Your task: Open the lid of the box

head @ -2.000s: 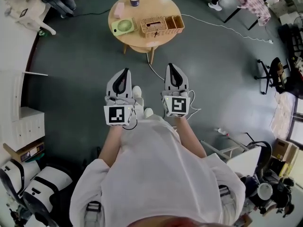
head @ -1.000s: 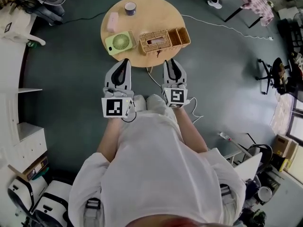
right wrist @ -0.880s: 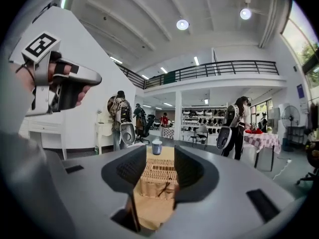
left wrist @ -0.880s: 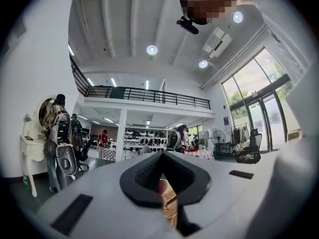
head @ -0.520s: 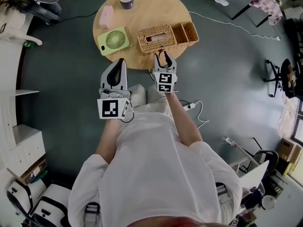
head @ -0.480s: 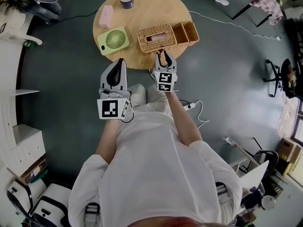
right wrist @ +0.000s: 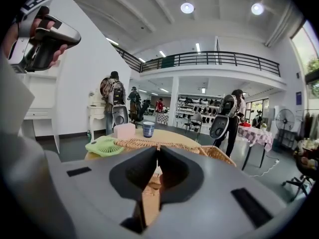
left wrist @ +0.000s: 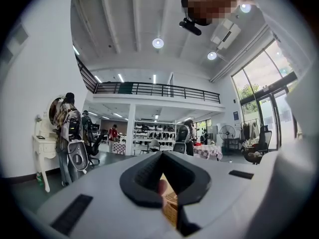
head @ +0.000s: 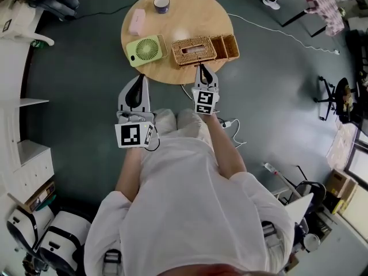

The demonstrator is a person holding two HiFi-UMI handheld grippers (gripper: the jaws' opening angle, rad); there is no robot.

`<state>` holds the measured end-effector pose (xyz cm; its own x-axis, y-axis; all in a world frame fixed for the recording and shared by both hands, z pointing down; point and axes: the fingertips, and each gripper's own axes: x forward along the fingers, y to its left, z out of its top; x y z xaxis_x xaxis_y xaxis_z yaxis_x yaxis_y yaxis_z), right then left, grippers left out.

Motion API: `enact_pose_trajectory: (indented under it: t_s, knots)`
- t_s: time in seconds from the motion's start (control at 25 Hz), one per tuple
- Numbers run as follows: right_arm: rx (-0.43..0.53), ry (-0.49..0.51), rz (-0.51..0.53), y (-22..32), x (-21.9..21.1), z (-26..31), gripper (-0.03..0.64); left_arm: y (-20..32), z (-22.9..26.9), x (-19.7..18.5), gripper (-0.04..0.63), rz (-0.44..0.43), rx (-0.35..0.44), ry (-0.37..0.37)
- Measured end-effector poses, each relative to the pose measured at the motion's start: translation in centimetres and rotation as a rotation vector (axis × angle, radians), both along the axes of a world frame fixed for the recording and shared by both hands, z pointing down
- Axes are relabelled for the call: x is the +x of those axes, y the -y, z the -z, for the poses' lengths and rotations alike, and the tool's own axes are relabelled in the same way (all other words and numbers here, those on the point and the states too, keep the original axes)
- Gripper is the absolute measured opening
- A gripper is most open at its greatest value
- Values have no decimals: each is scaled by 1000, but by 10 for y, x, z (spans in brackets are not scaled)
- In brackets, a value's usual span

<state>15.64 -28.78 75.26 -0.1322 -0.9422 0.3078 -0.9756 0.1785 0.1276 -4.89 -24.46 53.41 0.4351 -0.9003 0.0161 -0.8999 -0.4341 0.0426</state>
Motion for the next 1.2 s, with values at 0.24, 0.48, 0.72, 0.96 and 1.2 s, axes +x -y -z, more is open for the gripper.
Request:
enact_pose_trajectory:
  t_s: [0.24,0.48,0.72,0.96,1.2]
  knots:
    - [-12,1,-5,30,-6,56,18,-3,63,-26,-3,19,1,-1]
    - [10,9,6,72,-6,80,18,2,93,-24,-3,4,40,15]
    - [40,27,50,123,1,84,18,28,96,4,-3,38,46,33]
    - [43,115,144,184,-17,68,20,59,94,23,-3,84,63,52]
    - [52,183,268,211,-39,82,150,83,106,28,-3,97,106,39]
